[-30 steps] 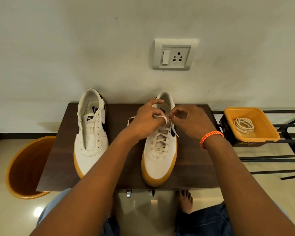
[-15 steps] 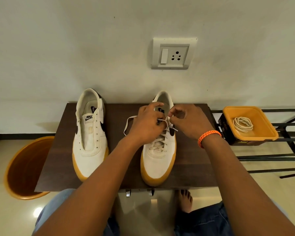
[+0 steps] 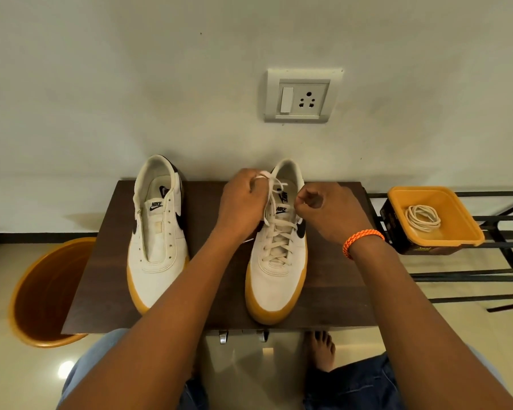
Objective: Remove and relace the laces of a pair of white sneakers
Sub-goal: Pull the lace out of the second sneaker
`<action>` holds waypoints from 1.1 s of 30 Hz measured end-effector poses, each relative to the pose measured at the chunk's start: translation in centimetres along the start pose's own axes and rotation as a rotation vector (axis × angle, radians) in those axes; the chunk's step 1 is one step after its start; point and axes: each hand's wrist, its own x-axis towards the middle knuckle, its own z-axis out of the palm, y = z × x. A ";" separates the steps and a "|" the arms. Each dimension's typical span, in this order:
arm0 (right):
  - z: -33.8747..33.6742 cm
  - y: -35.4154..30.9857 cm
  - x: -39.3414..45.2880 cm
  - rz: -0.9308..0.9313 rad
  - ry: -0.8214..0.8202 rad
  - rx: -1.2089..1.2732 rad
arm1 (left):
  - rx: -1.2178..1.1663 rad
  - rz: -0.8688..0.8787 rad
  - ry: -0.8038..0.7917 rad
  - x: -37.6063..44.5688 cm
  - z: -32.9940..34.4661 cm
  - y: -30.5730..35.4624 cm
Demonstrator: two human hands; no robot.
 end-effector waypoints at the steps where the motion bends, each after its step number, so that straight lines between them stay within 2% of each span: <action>1: 0.0 0.1 0.0 -0.002 -0.009 0.014 | -0.184 -0.082 0.027 0.1 -0.6 0.6; 4: 0.2 0.0 0.0 -0.008 -0.032 0.048 | -0.698 -0.174 -0.023 0.1 -3.0 1.8; 6: 0.2 -0.2 0.0 -0.020 -0.016 0.034 | -0.845 -0.189 -0.078 0.1 -4.2 1.8; 8: 0.2 -0.5 -0.1 -0.023 -0.012 0.043 | -0.836 -0.206 -0.105 0.2 -4.9 1.5; 10: 0.5 -1.2 -0.4 -0.030 -0.079 0.049 | -0.758 -0.224 -0.108 0.3 -5.2 1.2; 13: 1.6 -2.0 -0.8 -0.059 -0.193 -0.116 | -0.571 -0.260 -0.073 0.5 -5.2 1.3; 15: 1.6 -2.4 -0.8 -0.081 -0.166 -0.121 | -0.399 -0.263 -0.060 0.6 -4.9 1.4; 17: 0.7 -2.8 -0.6 -0.064 -0.100 0.118 | -0.237 -0.253 -0.064 0.5 -4.7 1.4; 19: -0.9 -3.3 -0.5 -0.006 -0.071 0.617 | -0.112 -0.226 -0.086 0.4 -4.5 1.1; 21: -2.4 -3.2 -0.6 -0.044 -0.097 1.077 | 0.025 -0.186 -0.104 0.3 -4.3 0.6; 24: -4.2 -2.9 -0.8 -0.109 -0.190 1.572 | 0.188 -0.173 -0.117 0.5 -4.1 -0.3; 27: -5.2 -2.3 -0.8 -0.126 -0.143 1.707 | 0.280 -0.202 -0.130 0.5 -4.0 -1.0; 30: -5.9 -1.8 -0.7 -0.122 -0.078 1.720 | 0.353 -0.236 -0.171 0.6 -3.9 -1.6; 33: -6.0 -1.5 -0.6 -0.022 -0.017 1.674 | 0.387 -0.244 -0.211 0.7 -3.7 -1.9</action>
